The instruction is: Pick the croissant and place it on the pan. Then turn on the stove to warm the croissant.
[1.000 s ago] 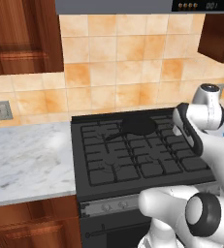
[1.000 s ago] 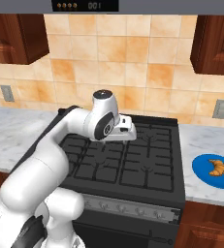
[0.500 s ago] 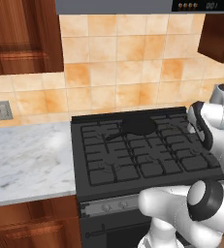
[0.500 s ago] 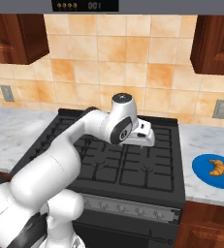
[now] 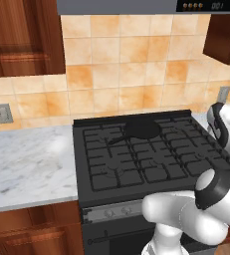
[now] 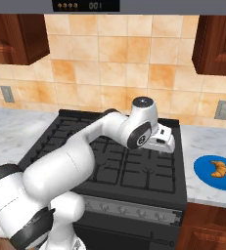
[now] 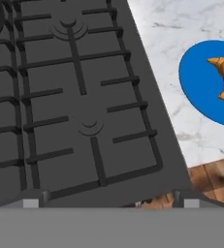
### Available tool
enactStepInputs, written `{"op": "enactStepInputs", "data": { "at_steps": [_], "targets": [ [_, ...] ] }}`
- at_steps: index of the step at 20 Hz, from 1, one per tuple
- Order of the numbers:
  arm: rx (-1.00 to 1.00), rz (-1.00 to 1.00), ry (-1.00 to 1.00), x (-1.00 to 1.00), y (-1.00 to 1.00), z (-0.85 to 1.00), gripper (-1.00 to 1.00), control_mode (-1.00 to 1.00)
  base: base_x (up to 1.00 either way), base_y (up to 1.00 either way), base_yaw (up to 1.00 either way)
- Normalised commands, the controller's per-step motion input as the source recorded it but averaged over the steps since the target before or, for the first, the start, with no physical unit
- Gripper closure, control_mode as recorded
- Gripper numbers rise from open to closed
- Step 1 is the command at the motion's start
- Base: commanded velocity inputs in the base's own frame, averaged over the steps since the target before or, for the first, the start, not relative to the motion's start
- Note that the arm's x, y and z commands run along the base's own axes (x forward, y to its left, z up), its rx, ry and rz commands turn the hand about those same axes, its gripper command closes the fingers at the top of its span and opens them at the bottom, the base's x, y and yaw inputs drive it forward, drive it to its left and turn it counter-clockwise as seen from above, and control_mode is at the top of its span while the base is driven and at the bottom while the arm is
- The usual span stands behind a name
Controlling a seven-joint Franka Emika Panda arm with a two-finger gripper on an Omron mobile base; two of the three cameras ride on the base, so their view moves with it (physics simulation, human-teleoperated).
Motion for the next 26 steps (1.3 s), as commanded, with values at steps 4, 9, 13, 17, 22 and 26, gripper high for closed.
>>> {"op": "enactStepInputs", "data": {
  "at_steps": [4, 9, 13, 17, 22, 26],
  "targets": [
    [0.00, 0.00, -0.06, -0.02, -0.51, 0.00, -1.00, -1.00, 0.00, 0.00, 0.00],
    [0.00, 0.00, -0.02, 0.00, -0.38, 0.00, -1.00, -1.00, 0.00, 0.00, 0.00],
    [0.00, 0.00, 0.00, 0.00, -0.25, 0.00, -1.00, -1.00, 0.00, 0.00, 0.00],
    [0.00, -0.02, 0.00, 0.00, -0.24, -0.01, -1.00, -1.00, 0.00, 0.00, 0.00],
    [-0.02, -0.03, 0.00, 0.00, -0.24, -0.12, -1.00, -1.00, 0.00, 0.00, 0.00],
    [-0.05, -0.03, 0.00, 0.00, -0.28, -0.20, -1.00, -1.00, 0.00, 0.00, 0.00]
  ]
}}
